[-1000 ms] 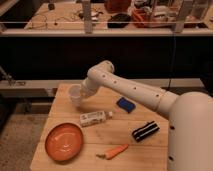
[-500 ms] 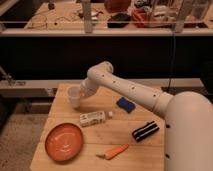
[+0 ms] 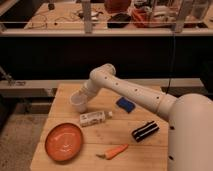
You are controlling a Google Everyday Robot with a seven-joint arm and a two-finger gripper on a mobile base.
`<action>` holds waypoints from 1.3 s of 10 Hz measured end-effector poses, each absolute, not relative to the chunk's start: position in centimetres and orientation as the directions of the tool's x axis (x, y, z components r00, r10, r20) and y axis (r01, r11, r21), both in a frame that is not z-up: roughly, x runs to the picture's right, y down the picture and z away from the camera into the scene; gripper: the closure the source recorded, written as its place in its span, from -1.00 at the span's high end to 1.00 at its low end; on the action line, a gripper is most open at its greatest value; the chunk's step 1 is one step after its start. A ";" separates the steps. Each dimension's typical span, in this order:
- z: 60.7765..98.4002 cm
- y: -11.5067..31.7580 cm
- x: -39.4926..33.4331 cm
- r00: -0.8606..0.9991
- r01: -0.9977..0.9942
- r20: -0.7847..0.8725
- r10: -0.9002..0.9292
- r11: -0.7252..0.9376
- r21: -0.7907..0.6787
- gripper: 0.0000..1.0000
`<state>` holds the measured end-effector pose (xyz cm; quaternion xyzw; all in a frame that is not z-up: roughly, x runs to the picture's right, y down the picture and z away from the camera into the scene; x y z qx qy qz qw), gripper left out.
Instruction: Pick up the ceramic cup
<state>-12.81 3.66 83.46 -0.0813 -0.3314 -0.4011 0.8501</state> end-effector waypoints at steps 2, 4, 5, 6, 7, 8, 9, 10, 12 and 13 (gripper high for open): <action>83.0 3.7 -12.3 0.466 0.731 0.620 -0.631 0.669 0.132 0.60; 82.3 3.2 -11.6 0.474 0.732 0.608 -0.638 0.669 0.131 0.60; 81.9 2.9 -11.4 0.475 0.735 0.604 -0.640 0.666 0.128 0.60; 81.3 2.5 -11.2 0.476 0.738 0.601 -0.642 0.663 0.125 0.60; 80.8 2.1 -10.8 0.481 0.743 0.597 -0.643 0.660 0.112 0.60; 80.6 1.9 -10.6 0.485 0.746 0.594 -0.642 0.658 0.102 0.60; 80.5 1.7 -10.6 0.485 0.748 0.597 -0.639 0.657 0.097 0.60; 80.9 1.8 -11.0 0.477 0.747 0.607 -0.635 0.657 0.099 0.60; 82.3 2.8 -11.8 0.465 0.750 0.622 -0.630 0.654 0.101 0.60; 83.1 3.5 -12.2 0.459 0.752 0.629 -0.627 0.651 0.100 0.60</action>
